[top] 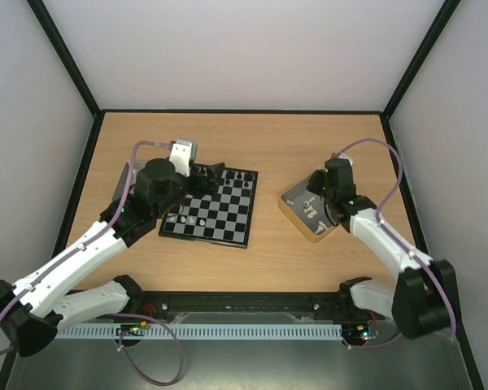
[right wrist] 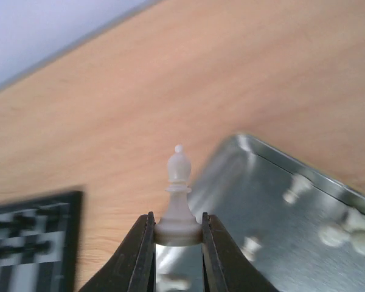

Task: Set up the chess pieces on the board
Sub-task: Pick up the chess piece from the storage box, then place the chess piece on the chessboard.

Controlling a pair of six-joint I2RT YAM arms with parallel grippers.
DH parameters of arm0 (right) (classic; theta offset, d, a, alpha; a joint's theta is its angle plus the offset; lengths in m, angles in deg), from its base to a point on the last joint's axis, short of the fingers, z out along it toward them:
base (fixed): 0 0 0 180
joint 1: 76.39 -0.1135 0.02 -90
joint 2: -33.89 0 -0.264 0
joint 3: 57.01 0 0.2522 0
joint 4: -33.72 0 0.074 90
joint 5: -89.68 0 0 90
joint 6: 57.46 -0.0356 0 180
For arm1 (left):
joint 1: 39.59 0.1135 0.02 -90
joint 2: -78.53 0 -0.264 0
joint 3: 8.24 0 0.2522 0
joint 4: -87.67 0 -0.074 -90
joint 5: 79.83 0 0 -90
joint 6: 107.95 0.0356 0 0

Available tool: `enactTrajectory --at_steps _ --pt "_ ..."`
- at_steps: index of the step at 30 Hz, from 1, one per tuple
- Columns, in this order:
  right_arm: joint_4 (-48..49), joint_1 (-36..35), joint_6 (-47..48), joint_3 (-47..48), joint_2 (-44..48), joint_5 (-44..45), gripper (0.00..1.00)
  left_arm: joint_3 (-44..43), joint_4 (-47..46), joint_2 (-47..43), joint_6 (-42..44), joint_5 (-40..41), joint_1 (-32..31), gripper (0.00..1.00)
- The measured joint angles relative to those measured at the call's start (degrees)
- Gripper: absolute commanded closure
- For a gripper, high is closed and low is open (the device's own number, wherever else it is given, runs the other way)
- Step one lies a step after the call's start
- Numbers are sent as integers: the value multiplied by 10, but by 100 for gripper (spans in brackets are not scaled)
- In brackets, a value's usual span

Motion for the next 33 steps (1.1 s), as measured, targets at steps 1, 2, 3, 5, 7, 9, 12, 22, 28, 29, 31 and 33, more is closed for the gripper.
enactTrajectory --at_steps 1,2,3,5,7,9,12,22,28,29,31,33 --pt "12 0 5 -4 23 -14 85 1 -7 4 -11 -13 0 1" --pt "26 0 10 -9 47 -31 85 2 -17 9 -23 -28 0 1" --pt "35 0 12 -12 65 -43 85 5 -30 14 -37 -44 2 1" --pt "60 0 19 -22 113 -84 86 12 -58 26 -67 -82 2 1" --pt "79 0 25 -28 151 -121 86 18 -85 38 -94 -117 2 1" --pt "109 0 32 -35 194 -172 86 20 -112 51 -120 -152 2 1" --pt "159 0 34 -49 251 -247 85 20 -157 71 -155 -212 2 1" --pt "284 0 -2 -56 272 -490 85 -27 -251 137 -249 -388 2 6" --pt "297 0 -1 -56 256 -588 85 -73 -267 175 -282 -462 2 24" --pt "297 -1 0 -56 256 -603 85 -79 -267 182 -287 -472 2 27" --pt "300 -4 3 -56 257 -624 84 -88 -268 196 -292 -494 2 31" --pt "299 -6 8 -56 257 -638 83 -91 -273 209 -295 -520 2 33"
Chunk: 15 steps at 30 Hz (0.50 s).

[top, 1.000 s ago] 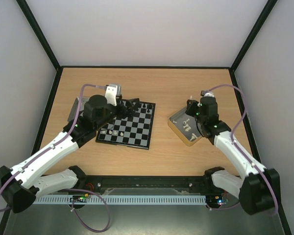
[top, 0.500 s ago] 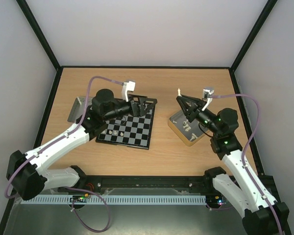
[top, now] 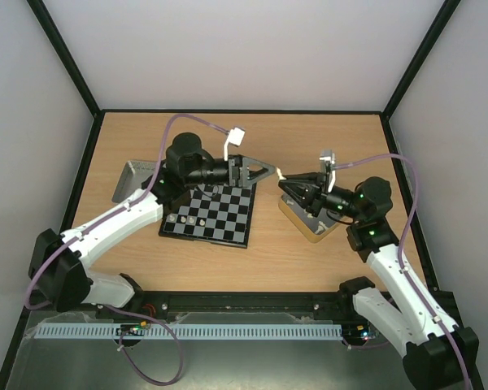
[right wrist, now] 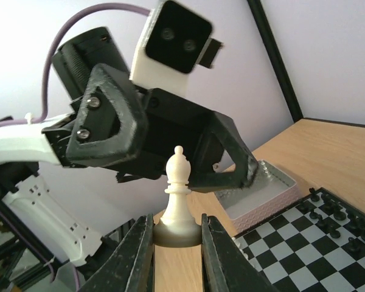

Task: Set up the chess pieces on the board
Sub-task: Place the chess piece on the chessboard.

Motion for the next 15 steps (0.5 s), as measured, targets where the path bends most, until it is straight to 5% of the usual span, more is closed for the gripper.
enactTrajectory --at_steps 15 --pt "-47 -26 55 6 -10 -26 81 -15 1 23 15 -103 -4 79"
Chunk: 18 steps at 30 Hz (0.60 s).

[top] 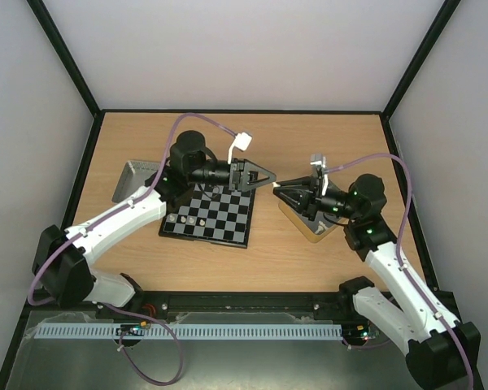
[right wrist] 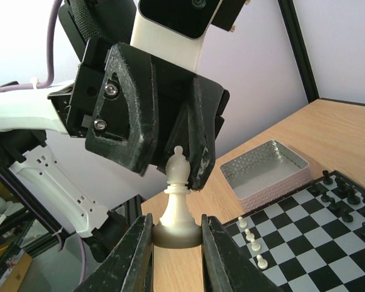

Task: Set up the chess pieces on the board
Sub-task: Place the chess piece on the chessboard.

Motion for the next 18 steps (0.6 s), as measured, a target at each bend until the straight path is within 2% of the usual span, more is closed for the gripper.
enactTrajectory --at_steps 5,9,11,12,16,18 --pt "-12 -3 7 3 -4 1 81 -1 14 1 14 -2 0 85" --pt "-20 -3 12 7 -4 1 81 -1 24 1 24 -1 0 97" --pt "-25 -3 12 9 -4 1 76 -1 25 1 33 1 0 98" --pt "-27 -3 13 9 -4 3 72 -1 26 1 35 2 0 98" --pt "-42 -4 17 14 -4 18 34 -1 41 0 49 14 -1 98" --pt "-57 -4 23 19 -3 30 27 -1 65 -4 66 46 -2 98"
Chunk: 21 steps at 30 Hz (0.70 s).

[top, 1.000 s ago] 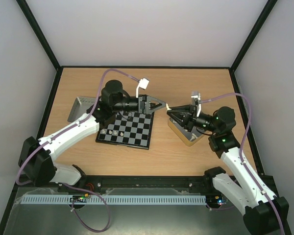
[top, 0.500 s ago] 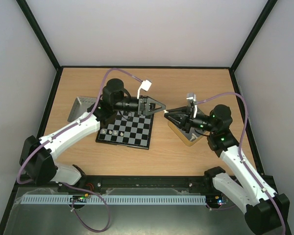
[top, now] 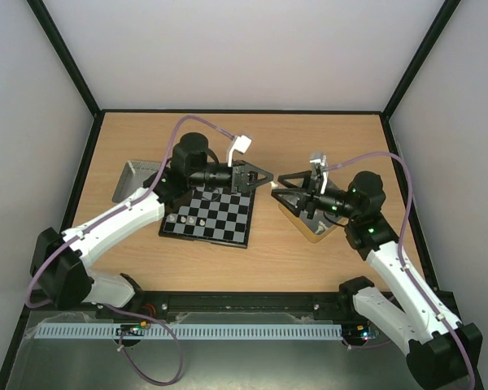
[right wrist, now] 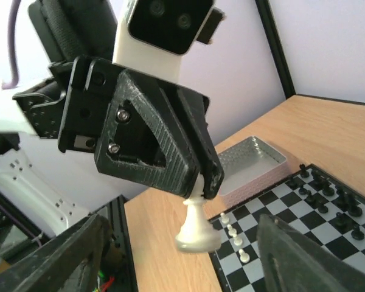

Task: Set up the chess pieces on the board
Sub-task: Place the chess piece on the chessboard.

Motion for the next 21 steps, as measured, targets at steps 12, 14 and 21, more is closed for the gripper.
enactTrajectory --at_steps 12,14,21 --pt "-40 0 19 2 4 130 20 52 163 -124 83 394 -1 98" --pt "-44 0 16 2 -9 163 20 64 200 -133 80 464 -3 97" --pt "-50 0 -4 1 -59 250 21 136 321 -180 18 654 -37 98"
